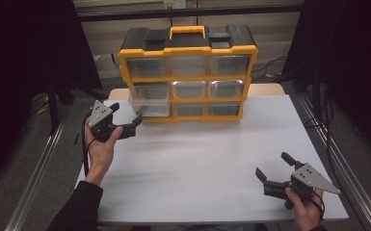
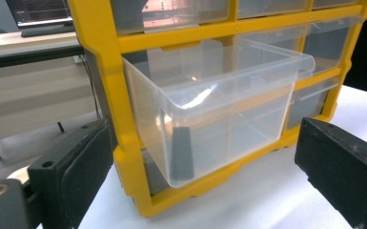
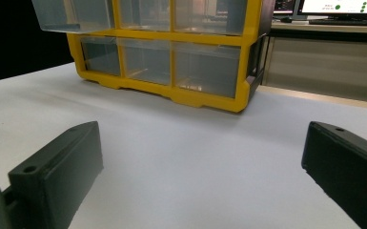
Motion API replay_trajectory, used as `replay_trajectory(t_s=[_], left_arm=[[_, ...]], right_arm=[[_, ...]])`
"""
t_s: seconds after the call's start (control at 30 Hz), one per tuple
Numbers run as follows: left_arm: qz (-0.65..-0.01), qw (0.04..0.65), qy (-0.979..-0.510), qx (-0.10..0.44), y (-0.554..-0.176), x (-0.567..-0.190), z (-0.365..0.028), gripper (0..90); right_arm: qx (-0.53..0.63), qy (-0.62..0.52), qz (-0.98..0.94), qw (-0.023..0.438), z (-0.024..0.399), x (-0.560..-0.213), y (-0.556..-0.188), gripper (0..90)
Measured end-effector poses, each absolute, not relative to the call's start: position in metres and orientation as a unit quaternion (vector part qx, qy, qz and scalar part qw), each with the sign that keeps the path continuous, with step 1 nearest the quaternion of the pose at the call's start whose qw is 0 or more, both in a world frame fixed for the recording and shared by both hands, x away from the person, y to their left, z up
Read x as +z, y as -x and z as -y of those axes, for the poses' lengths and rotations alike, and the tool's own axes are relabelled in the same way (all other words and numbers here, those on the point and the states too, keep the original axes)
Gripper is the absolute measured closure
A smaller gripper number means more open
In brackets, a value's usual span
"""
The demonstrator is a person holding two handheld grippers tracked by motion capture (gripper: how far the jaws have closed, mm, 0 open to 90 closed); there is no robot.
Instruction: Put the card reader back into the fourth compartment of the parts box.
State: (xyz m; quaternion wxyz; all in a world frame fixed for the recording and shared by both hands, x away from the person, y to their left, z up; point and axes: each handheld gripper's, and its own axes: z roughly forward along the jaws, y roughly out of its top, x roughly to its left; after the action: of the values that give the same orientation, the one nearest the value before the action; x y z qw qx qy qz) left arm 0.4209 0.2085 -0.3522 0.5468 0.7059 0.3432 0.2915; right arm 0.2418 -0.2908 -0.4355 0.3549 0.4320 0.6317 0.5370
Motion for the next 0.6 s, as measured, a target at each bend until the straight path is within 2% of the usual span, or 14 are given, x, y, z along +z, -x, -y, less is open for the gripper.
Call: replay_trajectory(t_s=[0.6], left_arm=[[-0.347, 0.563, -0.703, 0.263, -0.406, -0.379, -0.206, 5.5]], right_arm=[[0.536, -0.431, -0.633, 0.354, 0.290, -0.436, -0.242, 0.0]])
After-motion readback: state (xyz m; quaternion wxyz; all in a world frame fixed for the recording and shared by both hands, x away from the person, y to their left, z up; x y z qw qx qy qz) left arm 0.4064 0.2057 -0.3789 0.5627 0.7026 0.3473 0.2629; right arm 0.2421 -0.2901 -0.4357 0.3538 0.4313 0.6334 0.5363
